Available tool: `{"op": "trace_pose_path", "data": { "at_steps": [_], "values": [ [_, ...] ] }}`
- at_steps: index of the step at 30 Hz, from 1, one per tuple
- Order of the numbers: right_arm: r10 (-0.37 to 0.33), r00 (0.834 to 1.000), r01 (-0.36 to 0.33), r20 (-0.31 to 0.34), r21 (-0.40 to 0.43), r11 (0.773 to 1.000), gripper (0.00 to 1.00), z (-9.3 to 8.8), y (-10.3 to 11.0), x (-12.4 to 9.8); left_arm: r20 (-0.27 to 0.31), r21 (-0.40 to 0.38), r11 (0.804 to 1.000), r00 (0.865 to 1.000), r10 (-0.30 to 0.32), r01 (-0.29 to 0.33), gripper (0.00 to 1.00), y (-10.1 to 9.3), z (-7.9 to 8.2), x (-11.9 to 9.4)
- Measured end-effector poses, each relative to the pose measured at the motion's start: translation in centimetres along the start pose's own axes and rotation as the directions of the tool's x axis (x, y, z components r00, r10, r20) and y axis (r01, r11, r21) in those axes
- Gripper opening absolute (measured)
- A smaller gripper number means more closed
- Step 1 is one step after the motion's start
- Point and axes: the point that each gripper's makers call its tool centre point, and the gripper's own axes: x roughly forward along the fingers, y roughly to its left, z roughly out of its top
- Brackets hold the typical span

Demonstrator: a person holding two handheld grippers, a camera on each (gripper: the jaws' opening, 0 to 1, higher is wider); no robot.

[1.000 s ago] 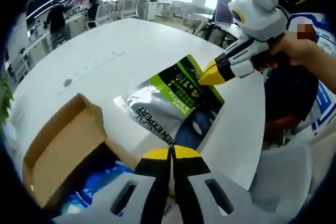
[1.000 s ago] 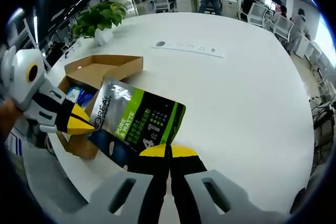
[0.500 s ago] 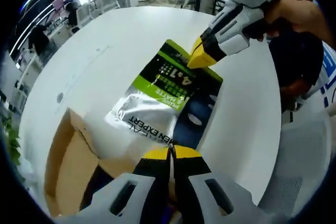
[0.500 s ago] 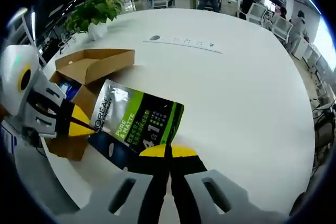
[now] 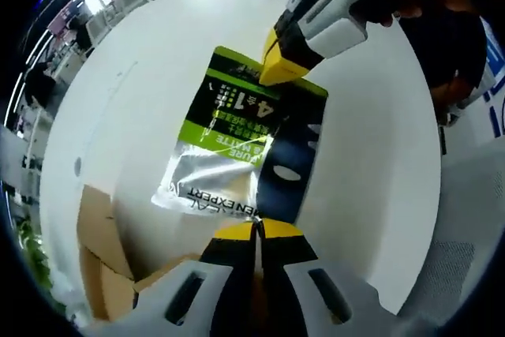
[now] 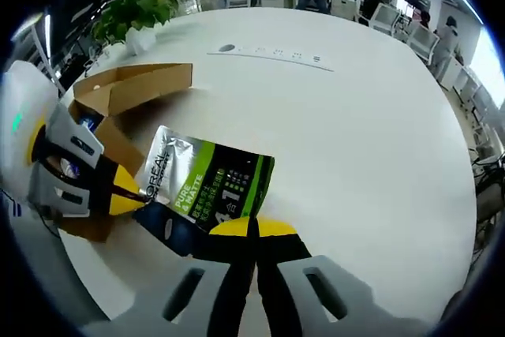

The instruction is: Operate the shoe box by opening the lid, removing the specified soft item, and placing it in the target area until the item is outside and the box remains undamaged.

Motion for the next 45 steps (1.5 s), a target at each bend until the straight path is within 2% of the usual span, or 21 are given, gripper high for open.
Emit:
{"op": "trace_pose_path", "data": {
  "at_steps": [9, 27, 37, 42, 45],
  "values": [
    [0.003, 1.0, -0.003, -0.005, -0.007, 1.0, 0.0, -0.8, 0.3, 1.4, -0.037, 0.037, 0.999, 0.999, 0.01, -0.008, 0.0, 0.1, -0.9, 0.7],
    [-0.017, 0.999, 0.016, -0.028, -0.021, 1.0, 0.02, -1.5, -0.3, 2.4, -0.035, 0.035, 0.999, 0.999, 0.006, -0.005, 0.03, -0.2, -1.1, 0.0],
    [-0.037, 0.999, 0.036, -0.028, -0.019, 0.999, 0.06, -1.8, -0.9, 2.0, 0.014, 0.021, 1.0, 1.0, -0.001, 0.0, 0.06, -0.5, -0.7, -1.1],
    [-0.048, 0.999, 0.048, -0.024, -0.013, 0.999, 0.09, -2.0, -1.2, 1.8, 0.066, -0.003, 1.0, 0.998, -0.002, 0.002, 0.07, -0.5, 0.1, -2.2],
    [-0.064, 0.998, 0.063, -0.021, -0.037, 0.997, 0.11, -2.0, -1.6, 1.5, 0.091, -0.024, 1.0, 0.996, -0.001, 0.003, 0.08, -0.4, 0.4, -2.7]
  ]
}}
